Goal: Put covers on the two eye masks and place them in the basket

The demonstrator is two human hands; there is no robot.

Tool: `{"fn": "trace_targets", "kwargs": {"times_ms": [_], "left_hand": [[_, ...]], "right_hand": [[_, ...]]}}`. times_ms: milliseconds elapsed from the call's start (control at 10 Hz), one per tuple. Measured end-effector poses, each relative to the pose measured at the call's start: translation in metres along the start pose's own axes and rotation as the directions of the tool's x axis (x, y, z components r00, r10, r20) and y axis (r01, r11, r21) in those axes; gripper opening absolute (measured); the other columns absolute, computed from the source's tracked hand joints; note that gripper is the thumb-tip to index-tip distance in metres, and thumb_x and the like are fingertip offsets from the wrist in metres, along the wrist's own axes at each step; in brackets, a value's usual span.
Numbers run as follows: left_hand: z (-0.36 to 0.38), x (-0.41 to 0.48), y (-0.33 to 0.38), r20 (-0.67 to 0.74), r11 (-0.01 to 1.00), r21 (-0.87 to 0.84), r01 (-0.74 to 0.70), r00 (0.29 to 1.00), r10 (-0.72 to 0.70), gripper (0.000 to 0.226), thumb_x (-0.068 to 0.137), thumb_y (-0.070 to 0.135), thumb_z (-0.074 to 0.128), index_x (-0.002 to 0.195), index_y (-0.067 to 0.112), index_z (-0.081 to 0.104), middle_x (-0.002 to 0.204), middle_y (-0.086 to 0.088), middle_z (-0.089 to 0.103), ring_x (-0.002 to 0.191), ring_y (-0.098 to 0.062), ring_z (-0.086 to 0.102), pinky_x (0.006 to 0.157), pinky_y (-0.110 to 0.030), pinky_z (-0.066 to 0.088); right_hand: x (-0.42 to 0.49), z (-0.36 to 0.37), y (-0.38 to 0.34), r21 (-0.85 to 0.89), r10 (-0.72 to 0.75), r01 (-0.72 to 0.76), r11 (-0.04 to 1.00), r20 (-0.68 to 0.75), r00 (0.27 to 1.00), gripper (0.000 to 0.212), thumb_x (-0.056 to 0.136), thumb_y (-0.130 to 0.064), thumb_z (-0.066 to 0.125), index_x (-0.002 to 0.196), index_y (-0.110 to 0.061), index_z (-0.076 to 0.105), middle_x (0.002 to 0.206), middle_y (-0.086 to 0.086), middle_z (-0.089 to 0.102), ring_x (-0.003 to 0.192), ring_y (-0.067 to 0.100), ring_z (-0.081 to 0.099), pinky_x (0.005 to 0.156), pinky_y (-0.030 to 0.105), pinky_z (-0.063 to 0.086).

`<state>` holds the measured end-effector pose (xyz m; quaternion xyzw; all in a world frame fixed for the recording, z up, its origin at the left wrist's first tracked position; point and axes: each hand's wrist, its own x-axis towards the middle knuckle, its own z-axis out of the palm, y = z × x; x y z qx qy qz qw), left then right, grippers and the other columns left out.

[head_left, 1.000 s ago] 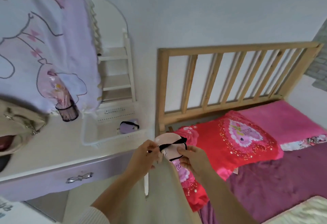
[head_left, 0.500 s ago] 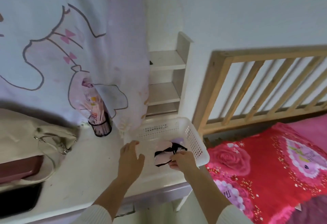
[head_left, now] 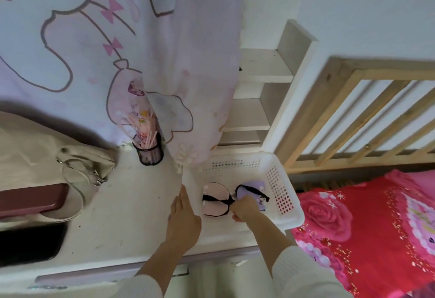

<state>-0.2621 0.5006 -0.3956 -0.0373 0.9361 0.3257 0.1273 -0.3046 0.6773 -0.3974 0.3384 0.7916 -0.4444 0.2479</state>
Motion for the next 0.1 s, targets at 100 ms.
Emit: {"fn": "trace_targets", "kwargs": {"times_ms": [100], "left_hand": [[0.0002,0.0005,0.0013,0.002,1.000,-0.002,0.017,1.000,-0.017,0.091,0.089,0.011,0.049,0.149,0.008,-0.019,0.157,-0.014,0.020,0.145,-0.031,0.017,0.111,-0.045,0.034]], "right_hand": [[-0.0209,-0.0249,-0.0157,-0.046,-0.106,0.106,0.993,-0.002,0.994,0.024,0.085,-0.009,0.060,0.062,-0.005,0.052,0.064,0.012,0.050,0.058,0.024,0.049,0.060,0.032,0.042]]}}
